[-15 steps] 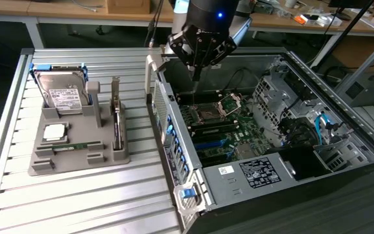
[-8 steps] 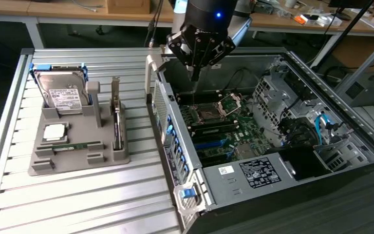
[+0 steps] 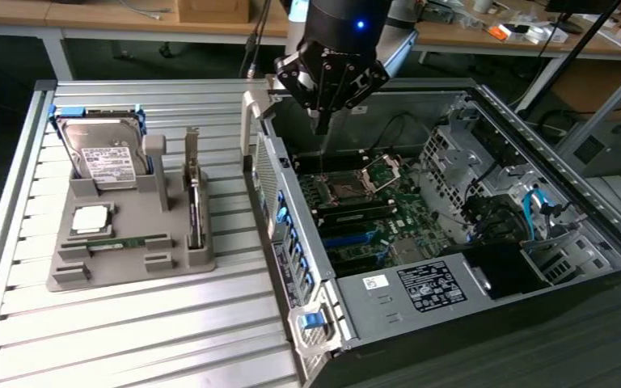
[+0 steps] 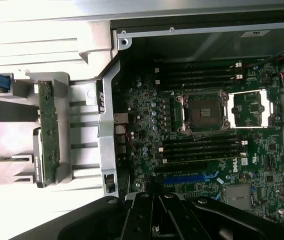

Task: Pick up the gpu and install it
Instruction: 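Reach for the gpu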

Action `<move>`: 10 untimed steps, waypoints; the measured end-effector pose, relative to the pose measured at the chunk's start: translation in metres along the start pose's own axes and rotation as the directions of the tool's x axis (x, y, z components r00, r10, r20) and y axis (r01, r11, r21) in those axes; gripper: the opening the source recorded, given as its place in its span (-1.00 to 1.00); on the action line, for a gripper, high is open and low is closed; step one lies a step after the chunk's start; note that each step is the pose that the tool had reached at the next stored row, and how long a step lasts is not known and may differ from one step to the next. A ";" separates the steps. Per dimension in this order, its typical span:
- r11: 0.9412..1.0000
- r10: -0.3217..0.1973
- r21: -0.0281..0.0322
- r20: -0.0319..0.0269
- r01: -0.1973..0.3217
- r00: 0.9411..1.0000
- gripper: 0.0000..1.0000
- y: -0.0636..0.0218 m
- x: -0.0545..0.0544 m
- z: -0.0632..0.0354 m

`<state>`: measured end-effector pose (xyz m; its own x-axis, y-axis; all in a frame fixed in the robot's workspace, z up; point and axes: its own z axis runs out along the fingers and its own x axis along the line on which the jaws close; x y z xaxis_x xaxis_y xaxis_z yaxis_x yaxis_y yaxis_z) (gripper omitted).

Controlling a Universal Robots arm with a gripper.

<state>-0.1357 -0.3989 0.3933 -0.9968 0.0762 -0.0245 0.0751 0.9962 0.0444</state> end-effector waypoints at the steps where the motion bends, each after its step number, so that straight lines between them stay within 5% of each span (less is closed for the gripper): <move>1: 1.000 0.000 0.000 0.000 0.000 1.000 -0.79 0.0000 0.000 0.0000; 10: 1.000 0.000 0.000 0.000 0.000 1.000 -0.79 -0.0003 0.004 -0.0001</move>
<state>-0.1395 -0.3989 0.3933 -0.9968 0.0762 -0.0245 0.0751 0.9962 0.0443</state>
